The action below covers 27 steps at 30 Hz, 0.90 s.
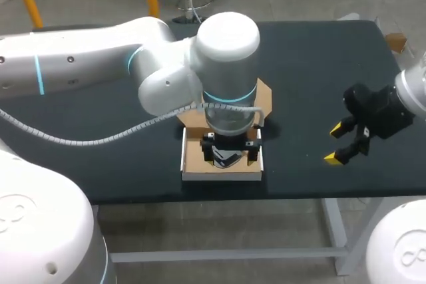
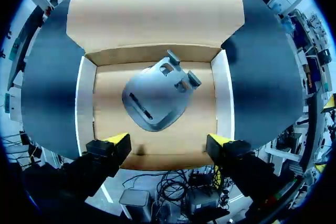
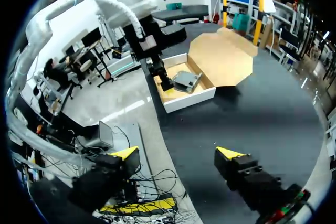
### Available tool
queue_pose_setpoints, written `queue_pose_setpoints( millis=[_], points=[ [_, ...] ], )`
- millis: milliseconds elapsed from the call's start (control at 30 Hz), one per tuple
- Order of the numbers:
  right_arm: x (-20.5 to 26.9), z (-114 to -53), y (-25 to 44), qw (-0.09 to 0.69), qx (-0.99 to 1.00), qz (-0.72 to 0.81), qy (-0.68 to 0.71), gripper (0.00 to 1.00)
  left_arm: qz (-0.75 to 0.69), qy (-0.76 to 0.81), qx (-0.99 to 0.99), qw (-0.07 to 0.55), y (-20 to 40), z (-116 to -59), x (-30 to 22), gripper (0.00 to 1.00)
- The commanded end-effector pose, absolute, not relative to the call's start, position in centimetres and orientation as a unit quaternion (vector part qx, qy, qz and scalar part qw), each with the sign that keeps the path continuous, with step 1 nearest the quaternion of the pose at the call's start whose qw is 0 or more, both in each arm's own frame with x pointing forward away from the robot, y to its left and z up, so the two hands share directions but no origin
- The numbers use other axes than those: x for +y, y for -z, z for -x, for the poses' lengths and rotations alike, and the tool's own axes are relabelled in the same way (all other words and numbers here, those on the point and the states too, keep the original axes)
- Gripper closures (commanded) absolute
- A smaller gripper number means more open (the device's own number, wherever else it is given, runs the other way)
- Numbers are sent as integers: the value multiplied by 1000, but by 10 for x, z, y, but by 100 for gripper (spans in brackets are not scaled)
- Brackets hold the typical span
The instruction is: Assemble the packaging by folding the flat box into shape, placing the metal phone stand inside, and closing the box properly
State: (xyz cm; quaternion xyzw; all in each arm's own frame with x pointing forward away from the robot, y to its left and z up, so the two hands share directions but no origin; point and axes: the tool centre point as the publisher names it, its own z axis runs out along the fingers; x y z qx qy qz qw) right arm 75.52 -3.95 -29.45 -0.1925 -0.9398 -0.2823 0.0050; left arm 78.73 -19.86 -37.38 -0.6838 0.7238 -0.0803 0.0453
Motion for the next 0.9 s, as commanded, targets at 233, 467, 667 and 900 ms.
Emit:
queue_pose_setpoints(
  millis=[233, 467, 667, 900],
  points=[
    [-41, -755, 293, 6, -939, 191, 284, 0, 614, 178, 769, 31, 333, -795, -156, 0],
    [-41, -755, 293, 6, -939, 191, 284, 0, 558, 216, 801, 20, 314, -815, -140, 0],
    [-41, -755, 293, 6, -939, 191, 284, 0, 509, 246, 825, 6, 303, -836, -125, 0],
    [-41, -755, 293, 6, -939, 191, 284, 0, 450, 272, 850, -11, 294, -857, -108, 0]
  ],
)
